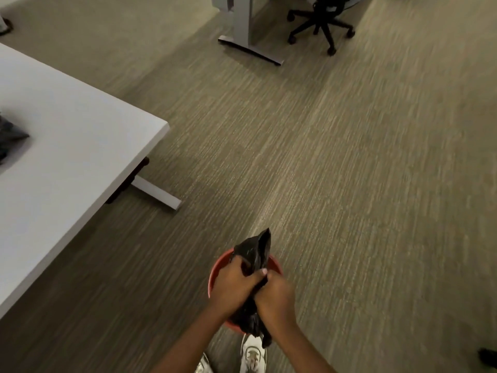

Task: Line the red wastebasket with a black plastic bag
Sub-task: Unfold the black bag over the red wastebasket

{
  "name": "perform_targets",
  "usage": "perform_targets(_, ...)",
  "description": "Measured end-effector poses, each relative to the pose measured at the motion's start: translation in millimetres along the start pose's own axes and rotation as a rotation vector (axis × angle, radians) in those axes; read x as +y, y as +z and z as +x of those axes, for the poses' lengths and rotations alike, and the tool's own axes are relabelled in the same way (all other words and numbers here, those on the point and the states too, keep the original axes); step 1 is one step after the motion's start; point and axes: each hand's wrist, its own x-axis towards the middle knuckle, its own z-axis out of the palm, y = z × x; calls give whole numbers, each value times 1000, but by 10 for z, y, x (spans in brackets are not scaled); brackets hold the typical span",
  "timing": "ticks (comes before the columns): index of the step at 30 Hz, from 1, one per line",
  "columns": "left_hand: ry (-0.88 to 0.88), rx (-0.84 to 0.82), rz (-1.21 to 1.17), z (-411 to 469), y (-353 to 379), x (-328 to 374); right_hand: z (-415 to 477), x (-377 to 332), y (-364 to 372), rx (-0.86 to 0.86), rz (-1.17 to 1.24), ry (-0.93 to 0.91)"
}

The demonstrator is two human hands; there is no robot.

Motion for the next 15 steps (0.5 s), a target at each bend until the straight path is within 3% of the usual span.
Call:
perform_targets(4,4,-21,-102,73,77,-151,-39,198,33,71,33,32)
perform_targets(7,-155,66,-459,53,72,-268,-101,436,56,113,118,83)
perform_targets(10,-360,161,-822,49,35,-429,-60,702,38,216,233,258)
perform_targets(13,-502,228,-1000,132,-26,-620,73,987,-3,353,269,434)
perform_targets(15,-550,233,-1020,219,14,-722,182,1157,32,407,211,446)
